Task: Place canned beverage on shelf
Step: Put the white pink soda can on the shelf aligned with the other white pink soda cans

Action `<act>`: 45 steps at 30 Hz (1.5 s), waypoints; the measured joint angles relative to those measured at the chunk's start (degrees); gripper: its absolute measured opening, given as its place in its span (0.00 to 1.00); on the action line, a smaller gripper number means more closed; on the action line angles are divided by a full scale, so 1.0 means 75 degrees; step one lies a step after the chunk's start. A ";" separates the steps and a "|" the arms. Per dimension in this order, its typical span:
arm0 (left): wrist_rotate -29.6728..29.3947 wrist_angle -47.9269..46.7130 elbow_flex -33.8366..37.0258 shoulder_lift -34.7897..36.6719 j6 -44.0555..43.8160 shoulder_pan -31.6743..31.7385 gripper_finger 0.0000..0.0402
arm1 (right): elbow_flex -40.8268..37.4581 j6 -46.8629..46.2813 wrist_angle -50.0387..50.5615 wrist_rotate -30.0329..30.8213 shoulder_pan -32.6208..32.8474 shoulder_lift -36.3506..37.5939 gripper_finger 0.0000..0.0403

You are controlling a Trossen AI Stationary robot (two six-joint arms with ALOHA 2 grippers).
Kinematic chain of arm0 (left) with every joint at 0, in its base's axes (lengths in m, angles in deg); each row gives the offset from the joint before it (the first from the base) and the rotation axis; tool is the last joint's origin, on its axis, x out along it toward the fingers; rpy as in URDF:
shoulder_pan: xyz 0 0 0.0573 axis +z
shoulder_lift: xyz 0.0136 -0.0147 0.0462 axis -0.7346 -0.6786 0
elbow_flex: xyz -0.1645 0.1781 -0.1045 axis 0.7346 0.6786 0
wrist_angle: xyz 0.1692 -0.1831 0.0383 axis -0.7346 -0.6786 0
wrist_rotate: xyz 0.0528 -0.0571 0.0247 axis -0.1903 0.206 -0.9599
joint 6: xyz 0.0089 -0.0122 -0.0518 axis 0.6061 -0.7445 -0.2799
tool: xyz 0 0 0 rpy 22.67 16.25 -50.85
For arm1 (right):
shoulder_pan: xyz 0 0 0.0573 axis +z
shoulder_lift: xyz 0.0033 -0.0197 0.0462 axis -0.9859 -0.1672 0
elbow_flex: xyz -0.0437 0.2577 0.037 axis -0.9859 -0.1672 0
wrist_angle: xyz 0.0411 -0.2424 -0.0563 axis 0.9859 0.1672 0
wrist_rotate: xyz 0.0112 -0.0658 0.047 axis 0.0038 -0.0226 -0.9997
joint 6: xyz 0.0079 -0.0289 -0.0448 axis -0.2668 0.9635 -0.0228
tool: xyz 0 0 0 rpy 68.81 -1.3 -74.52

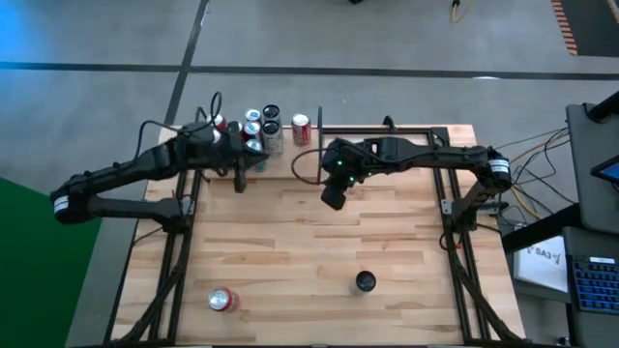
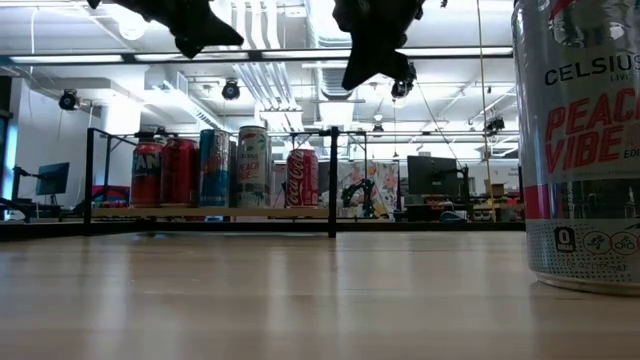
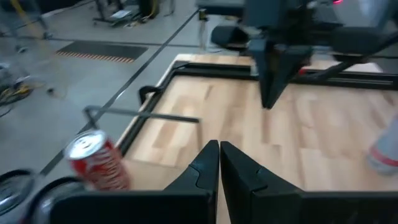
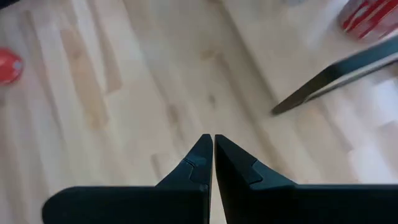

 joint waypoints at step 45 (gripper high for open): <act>-0.1001 0.5157 0.2179 -0.0280 -0.1101 -0.4476 0.00 | -0.0020 -0.4882 0.3074 -0.1568 0.3811 0.0000 0.02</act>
